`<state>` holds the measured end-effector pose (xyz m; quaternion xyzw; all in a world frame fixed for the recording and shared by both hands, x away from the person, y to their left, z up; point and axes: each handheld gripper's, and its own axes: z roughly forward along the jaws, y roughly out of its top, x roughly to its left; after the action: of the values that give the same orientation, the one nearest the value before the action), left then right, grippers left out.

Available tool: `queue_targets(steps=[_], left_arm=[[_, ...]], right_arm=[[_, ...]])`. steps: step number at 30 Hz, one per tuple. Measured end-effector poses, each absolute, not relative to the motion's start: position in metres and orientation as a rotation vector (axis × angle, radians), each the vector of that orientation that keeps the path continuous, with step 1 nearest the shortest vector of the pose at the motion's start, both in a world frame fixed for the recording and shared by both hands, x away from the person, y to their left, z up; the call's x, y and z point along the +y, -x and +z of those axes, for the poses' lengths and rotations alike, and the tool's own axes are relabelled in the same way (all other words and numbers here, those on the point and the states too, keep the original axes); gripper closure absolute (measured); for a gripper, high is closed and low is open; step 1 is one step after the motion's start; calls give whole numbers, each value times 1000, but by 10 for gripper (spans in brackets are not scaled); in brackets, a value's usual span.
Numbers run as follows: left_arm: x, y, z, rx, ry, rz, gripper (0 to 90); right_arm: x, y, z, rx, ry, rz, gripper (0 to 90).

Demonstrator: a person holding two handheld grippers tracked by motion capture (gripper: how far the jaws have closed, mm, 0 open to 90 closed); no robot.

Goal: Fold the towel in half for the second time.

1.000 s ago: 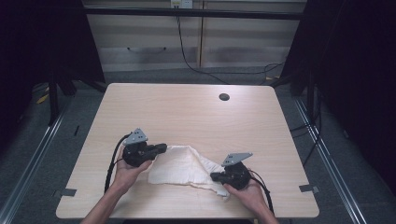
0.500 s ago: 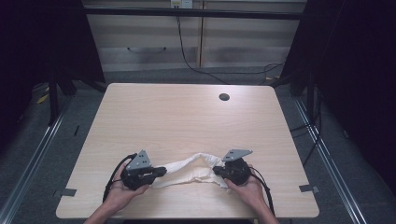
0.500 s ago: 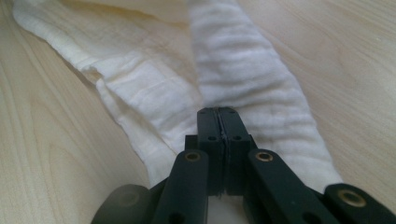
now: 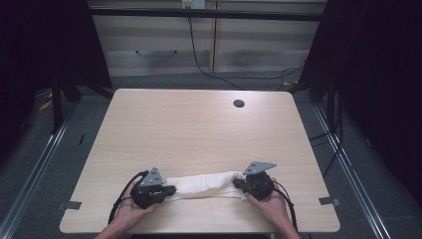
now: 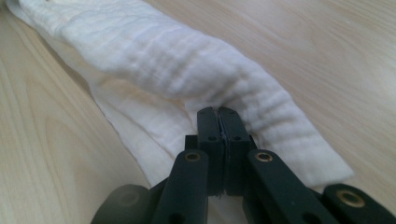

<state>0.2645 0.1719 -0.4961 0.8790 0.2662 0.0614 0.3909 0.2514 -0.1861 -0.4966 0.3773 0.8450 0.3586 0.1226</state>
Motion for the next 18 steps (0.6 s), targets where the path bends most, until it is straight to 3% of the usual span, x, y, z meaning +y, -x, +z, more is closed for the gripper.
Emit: queue_targets(steps=[12, 18], left_arm=[[172, -263, -499, 676, -2219, 177, 863], [171, -269, -499, 702, -2205, 200, 863]], right_arm=[[-213, -203, -494, 2459, -1114, 1051, 890], [-213, -211, -497, 2444, -1153, 1068, 890]])
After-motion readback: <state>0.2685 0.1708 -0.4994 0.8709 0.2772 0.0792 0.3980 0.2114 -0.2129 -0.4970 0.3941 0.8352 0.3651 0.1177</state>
